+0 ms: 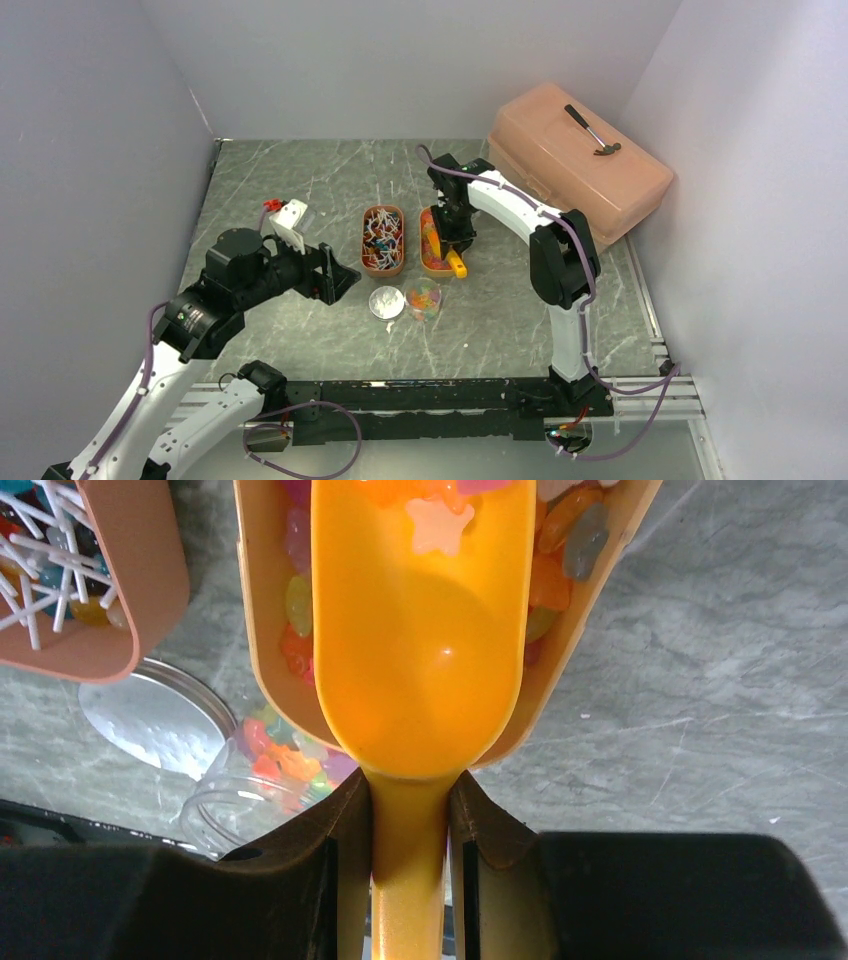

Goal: Pack the candies
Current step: Scoop the fake candies from the storage box.

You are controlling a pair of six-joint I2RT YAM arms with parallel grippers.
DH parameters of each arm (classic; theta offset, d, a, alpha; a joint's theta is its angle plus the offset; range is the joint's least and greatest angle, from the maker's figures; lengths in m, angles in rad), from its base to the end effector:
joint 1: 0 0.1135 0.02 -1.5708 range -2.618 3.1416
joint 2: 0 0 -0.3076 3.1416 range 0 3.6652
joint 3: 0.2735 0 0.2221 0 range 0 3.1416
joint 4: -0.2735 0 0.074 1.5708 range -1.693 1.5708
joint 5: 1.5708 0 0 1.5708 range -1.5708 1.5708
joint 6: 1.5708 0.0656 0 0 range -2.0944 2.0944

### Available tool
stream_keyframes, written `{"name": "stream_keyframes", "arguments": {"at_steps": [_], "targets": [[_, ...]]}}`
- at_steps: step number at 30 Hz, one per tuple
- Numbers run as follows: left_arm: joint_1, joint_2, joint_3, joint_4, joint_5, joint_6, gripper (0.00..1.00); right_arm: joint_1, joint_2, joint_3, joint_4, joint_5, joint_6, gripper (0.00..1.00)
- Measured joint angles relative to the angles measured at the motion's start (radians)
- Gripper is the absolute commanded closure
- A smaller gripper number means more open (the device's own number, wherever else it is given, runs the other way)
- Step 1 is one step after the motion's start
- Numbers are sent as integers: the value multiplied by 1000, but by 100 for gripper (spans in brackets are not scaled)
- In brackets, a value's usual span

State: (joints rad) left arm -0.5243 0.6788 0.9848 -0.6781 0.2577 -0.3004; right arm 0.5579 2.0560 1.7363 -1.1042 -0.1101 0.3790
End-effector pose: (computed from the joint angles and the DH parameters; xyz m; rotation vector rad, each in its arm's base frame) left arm 0.0734 -0.0618 0.3783 0.4007 1.9742 -0.7876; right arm 0.3404 0.2209 0.2376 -0.2848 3.0367 0.2513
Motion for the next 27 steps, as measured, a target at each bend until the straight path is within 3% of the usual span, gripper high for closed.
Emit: {"name": "stream_keyframes", "arguments": {"at_steps": [27], "targets": [[0,6,0,0,-2,0,11,32,-95,-249,333,97,60,100]]}}
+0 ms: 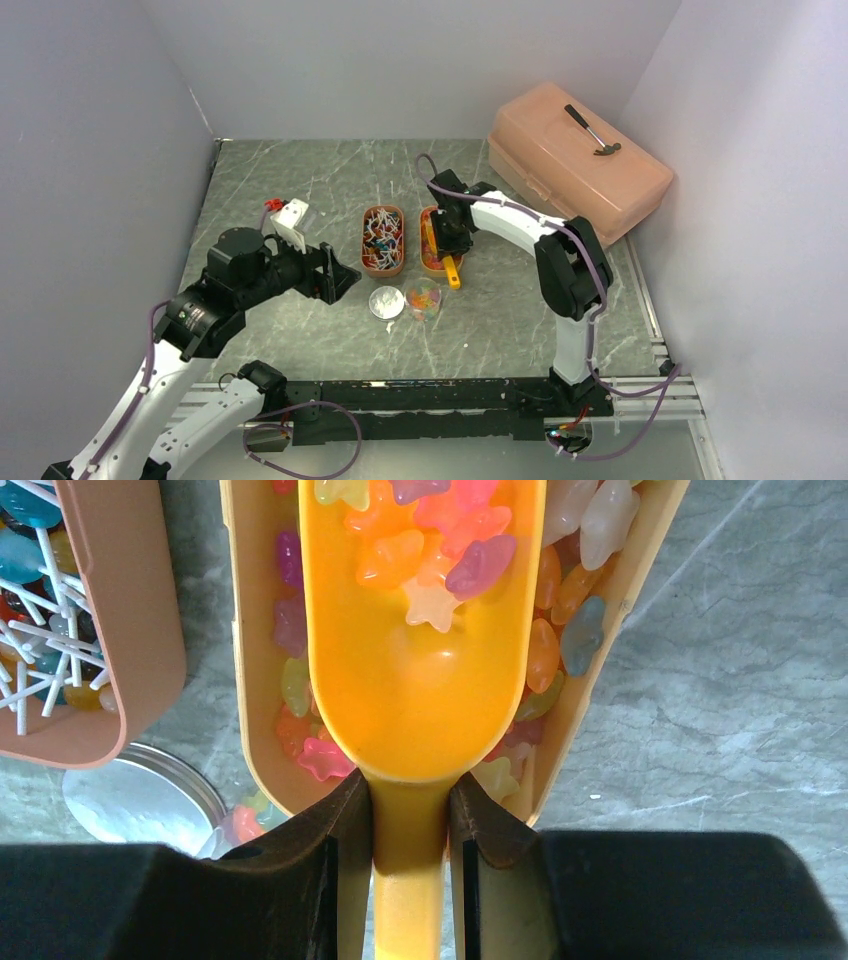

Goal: Pack the candies
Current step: Scoop the fake candies from the storage box.

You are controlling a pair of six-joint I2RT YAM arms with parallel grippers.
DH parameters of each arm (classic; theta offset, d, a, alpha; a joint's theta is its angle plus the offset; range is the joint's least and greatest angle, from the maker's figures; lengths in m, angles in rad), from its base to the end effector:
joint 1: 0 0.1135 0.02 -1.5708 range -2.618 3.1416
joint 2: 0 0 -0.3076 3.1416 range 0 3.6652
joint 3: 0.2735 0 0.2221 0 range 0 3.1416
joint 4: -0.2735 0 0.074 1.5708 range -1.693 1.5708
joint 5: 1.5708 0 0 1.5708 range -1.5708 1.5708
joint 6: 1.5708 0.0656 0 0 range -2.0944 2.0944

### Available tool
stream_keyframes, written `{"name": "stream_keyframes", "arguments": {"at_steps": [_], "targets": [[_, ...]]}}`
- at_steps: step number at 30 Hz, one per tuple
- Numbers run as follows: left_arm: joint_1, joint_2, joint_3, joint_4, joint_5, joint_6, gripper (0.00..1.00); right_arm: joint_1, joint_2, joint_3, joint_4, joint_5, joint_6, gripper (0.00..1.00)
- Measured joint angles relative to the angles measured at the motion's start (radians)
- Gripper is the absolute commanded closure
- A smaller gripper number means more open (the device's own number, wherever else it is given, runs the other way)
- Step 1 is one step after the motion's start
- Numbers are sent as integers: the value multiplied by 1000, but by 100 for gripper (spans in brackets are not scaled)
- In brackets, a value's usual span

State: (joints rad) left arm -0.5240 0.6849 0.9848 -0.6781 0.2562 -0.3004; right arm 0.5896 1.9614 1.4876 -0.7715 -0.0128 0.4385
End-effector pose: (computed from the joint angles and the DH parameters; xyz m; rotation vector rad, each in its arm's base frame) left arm 0.0749 -0.0625 0.3778 0.3994 1.9806 -0.7849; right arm 0.3315 0.2228 0.2215 -0.2184 2.8458 0.2463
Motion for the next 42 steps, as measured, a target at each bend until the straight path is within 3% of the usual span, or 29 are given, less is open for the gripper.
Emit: {"name": "stream_keyframes", "arguments": {"at_steps": [27,42], "targets": [[0,21,-4,0,-36,0,11,34,-251,-295,229,92,-30,100],[0,32,-5,0,-61,0,11,122,-545,-406,241,144,-50,100]]}}
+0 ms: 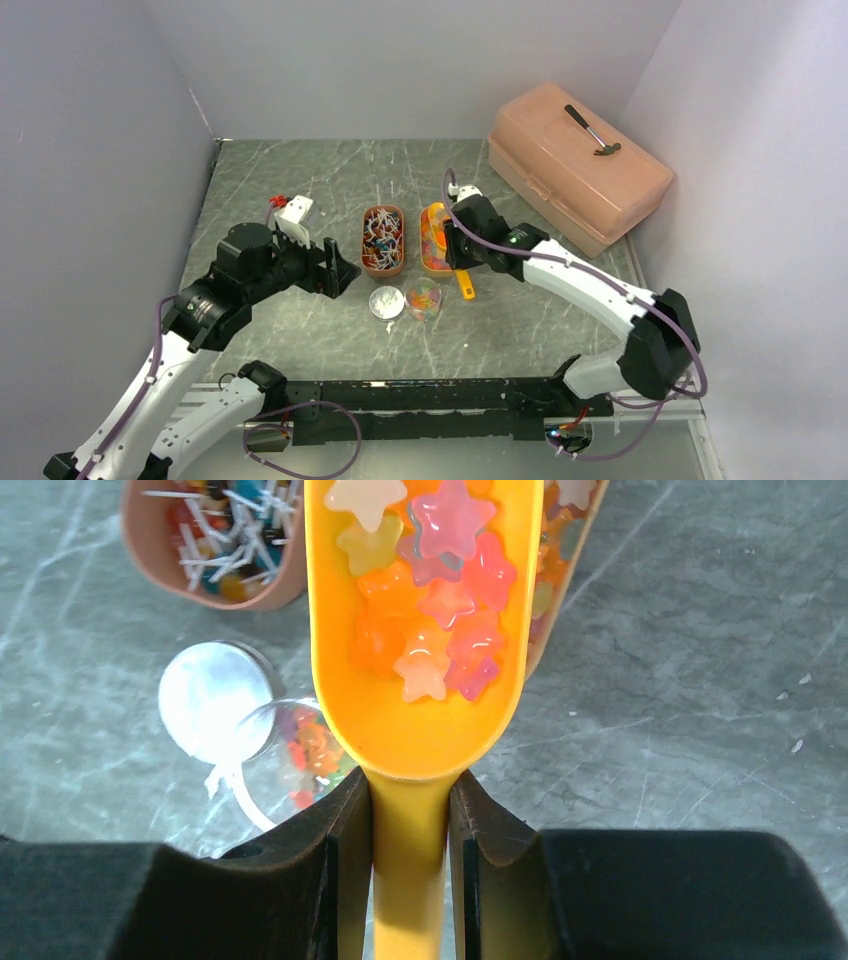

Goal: Pack the candies
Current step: Scoop the fake candies from the storage box, then place the fake candies in the packing bottle.

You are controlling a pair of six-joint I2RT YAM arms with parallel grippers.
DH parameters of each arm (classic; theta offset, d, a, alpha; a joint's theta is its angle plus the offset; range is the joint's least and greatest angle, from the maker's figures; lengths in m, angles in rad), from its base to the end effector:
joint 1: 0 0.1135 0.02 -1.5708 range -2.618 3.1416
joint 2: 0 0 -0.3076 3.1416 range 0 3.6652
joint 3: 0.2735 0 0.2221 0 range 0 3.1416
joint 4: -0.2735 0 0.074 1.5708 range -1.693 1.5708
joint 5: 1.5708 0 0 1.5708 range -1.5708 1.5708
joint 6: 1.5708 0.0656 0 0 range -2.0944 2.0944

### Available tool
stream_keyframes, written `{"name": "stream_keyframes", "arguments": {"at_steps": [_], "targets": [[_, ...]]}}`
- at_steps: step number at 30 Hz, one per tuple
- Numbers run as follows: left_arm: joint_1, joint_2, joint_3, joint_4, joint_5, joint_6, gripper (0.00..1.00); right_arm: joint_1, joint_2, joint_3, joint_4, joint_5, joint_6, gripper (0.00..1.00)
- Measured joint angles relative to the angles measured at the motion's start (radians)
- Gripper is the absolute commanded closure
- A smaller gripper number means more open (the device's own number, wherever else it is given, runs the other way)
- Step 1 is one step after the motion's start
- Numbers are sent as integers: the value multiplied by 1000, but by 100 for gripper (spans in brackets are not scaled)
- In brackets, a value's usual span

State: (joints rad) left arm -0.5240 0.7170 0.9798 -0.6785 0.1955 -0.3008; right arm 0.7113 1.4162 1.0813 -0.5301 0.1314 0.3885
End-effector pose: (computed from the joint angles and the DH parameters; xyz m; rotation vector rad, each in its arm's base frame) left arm 0.0851 -0.0639 0.3732 0.3581 2.0205 -0.7188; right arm 0.2211 0.1792 0.2980 -0.3356 2.4312 0.3346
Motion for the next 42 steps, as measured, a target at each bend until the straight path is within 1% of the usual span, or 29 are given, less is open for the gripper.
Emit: {"name": "stream_keyframes", "arguments": {"at_steps": [8,14,18,27,35,42], "targets": [[0,0,-5,0,-3,0,11,130,-185,-28,-25,48,-4,100],[0,-2,-6,0,-4,0,11,188,-245,-30,-100,43,-1,100],[0,-9,-8,0,-9,0,11,230,-244,-29,-180,32,7,100],[0,-13,-8,0,-10,0,11,319,-222,5,-358,-54,16,100],[0,-13,-8,0,-9,0,11,337,-134,37,-478,-134,16,100],[0,-14,-8,0,-10,0,11,338,-71,97,-560,-167,17,100]]}}
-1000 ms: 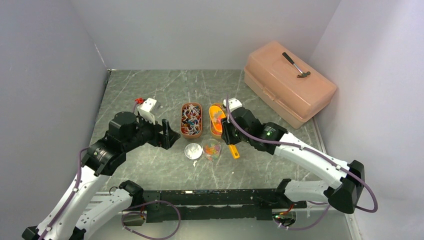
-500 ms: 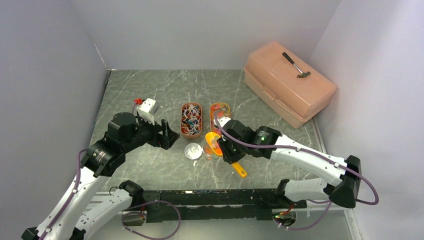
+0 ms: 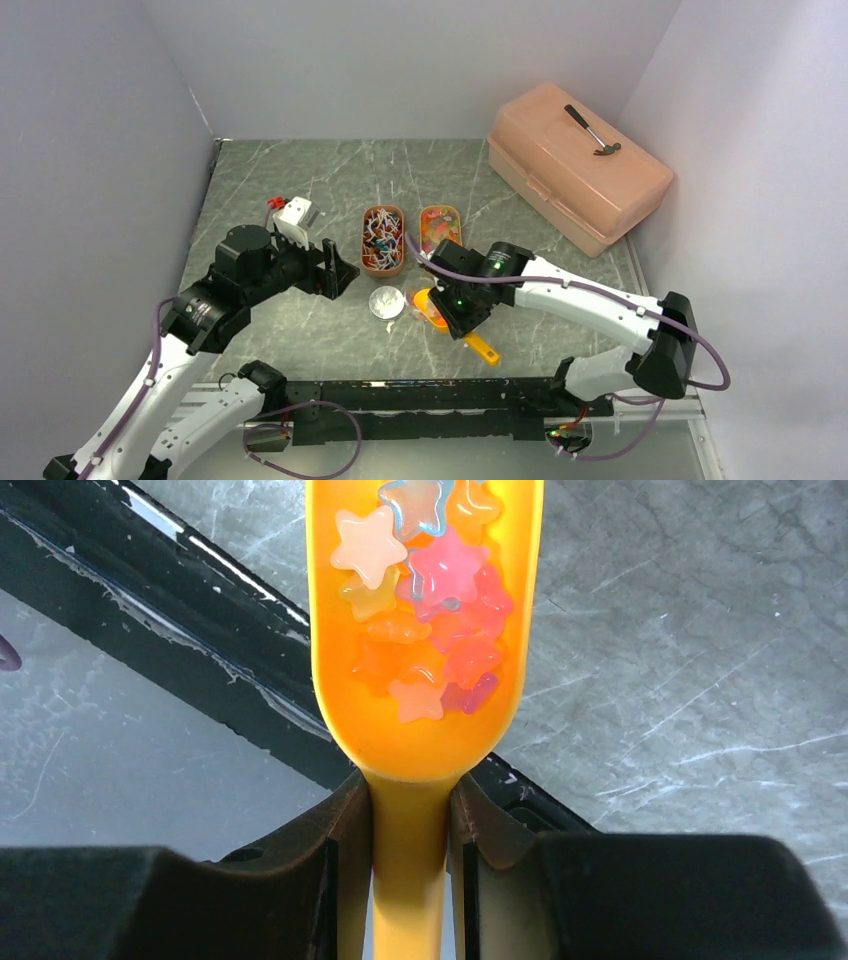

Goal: Pack the candies
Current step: Place the fake candies in the packing bottle.

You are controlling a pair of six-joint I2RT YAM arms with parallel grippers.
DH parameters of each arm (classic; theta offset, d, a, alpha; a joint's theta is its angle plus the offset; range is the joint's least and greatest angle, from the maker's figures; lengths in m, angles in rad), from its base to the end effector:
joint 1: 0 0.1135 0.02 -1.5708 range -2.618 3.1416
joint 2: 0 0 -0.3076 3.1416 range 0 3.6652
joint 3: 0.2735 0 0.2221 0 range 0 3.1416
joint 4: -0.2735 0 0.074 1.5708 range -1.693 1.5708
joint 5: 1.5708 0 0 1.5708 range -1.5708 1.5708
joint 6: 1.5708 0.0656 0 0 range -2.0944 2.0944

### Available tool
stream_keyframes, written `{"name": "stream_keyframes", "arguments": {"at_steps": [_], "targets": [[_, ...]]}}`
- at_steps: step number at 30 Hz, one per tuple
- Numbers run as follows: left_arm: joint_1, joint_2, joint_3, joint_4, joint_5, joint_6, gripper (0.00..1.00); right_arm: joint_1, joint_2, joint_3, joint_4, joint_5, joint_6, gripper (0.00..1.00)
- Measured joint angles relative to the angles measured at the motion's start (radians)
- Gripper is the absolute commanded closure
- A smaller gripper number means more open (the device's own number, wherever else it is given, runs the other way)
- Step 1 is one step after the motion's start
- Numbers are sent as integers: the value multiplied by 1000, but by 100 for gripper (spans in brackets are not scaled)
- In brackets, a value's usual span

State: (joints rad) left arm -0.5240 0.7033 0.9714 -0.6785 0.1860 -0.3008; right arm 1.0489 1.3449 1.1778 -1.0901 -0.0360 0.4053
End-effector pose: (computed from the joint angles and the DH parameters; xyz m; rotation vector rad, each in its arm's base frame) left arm 0.0828 -0.0619 0.3717 0.3514 2.0150 -0.7108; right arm 0.1051 0.1876 0.3041 -0.9286 2.7591 0.3451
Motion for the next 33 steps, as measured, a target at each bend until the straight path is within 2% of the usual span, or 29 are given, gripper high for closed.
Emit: {"name": "stream_keyframes", "arguments": {"at_steps": [18,33], "targets": [[0,-30,0,0,1,0,11,-30,178,134,-158,-30,7,100],[0,-39,0,0,3,0,11,-126,286,248,-255,-166,-21,100]]}}
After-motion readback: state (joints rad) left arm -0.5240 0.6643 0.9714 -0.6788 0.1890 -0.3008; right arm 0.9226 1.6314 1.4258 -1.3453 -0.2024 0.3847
